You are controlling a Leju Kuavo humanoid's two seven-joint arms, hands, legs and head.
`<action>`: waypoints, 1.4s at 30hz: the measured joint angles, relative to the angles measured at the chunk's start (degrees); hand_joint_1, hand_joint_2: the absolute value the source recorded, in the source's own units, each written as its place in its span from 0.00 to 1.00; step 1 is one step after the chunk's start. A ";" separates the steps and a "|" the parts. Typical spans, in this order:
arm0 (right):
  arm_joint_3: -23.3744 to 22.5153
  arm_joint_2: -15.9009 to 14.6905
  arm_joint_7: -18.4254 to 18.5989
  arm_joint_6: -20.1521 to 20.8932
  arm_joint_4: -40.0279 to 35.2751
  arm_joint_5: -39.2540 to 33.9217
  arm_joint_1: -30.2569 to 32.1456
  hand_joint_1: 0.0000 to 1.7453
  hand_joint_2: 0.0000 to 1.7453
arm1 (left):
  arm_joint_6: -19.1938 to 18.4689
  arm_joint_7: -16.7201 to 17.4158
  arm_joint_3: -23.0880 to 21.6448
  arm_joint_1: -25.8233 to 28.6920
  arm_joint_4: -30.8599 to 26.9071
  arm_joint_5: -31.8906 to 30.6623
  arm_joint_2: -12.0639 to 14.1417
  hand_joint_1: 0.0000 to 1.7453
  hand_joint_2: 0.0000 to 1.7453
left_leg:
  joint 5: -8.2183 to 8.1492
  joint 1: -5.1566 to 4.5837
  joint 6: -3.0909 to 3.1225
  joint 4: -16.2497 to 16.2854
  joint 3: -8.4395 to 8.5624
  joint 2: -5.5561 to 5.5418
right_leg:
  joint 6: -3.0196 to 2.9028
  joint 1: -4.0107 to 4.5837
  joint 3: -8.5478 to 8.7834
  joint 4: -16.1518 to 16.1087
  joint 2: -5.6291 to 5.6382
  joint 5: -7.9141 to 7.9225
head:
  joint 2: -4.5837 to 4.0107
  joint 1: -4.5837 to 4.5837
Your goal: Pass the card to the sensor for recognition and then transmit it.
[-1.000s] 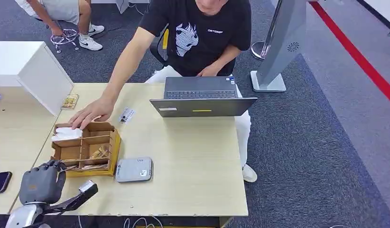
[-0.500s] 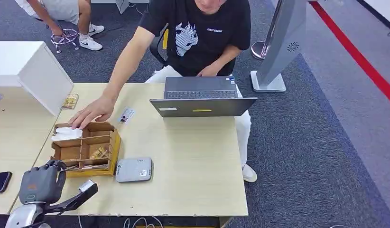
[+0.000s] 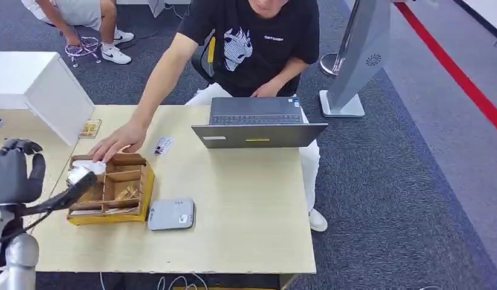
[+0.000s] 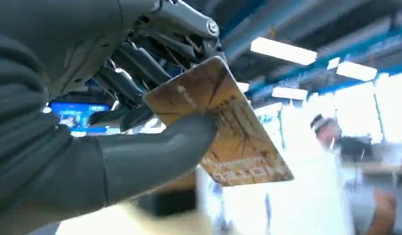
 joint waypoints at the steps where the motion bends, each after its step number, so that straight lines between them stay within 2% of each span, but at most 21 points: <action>1: 0.00 -0.02 0.04 0.00 0.07 0.02 0.02 0.00 1.00 | -0.02 0.13 -0.24 -0.56 -0.85 0.04 0.00 1.00 1.00 | 0.00 0.00 0.00 0.00 0.01 0.03 | 0.01 0.00 -0.01 0.00 0.04 0.01 | 0.00 0.00; 7: 0.00 -0.02 0.09 -0.04 0.24 0.13 0.01 0.00 1.00 | 0.33 0.46 -1.14 -1.65 -3.71 0.42 0.04 1.00 1.00 | 0.00 -0.02 0.00 0.01 0.02 0.06 | 0.01 0.00 -0.03 0.00 0.05 0.01 | 0.00 -0.02; 20: 0.02 -0.02 0.13 0.00 0.42 0.63 0.01 0.00 1.00 | 1.03 0.46 -1.57 -1.96 -5.11 0.68 0.17 1.00 1.00 | 0.00 -0.02 0.00 0.01 0.01 0.07 | 0.01 0.00 -0.02 0.00 0.05 0.01 | 0.00 0.00; 34: 0.09 -0.09 0.37 -0.07 0.42 0.85 0.01 0.00 1.00 | 0.94 1.27 -1.59 -2.45 -3.21 1.86 0.68 1.00 1.00 | 0.00 -0.02 0.00 0.01 0.01 0.13 | 0.01 0.00 -0.04 0.00 0.12 0.01 | 0.00 -0.02; 35: 0.09 -0.09 0.42 -0.07 0.42 0.85 0.01 0.00 1.00 | 0.94 1.27 -1.59 -2.44 -3.21 1.88 0.68 0.00 1.00 | 0.00 -0.02 0.00 0.01 0.01 0.15 | 0.01 0.00 -0.05 0.00 0.14 0.01 | 0.00 -0.02; 42: 0.09 -0.15 0.48 0.00 0.42 0.85 0.01 0.00 1.00 | 0.96 1.25 -1.59 -1.91 -3.21 2.64 0.68 0.00 1.00 | 0.00 -0.02 0.00 0.01 -0.01 0.14 | 0.01 0.00 -0.04 0.00 0.11 0.01 | 0.00 -0.02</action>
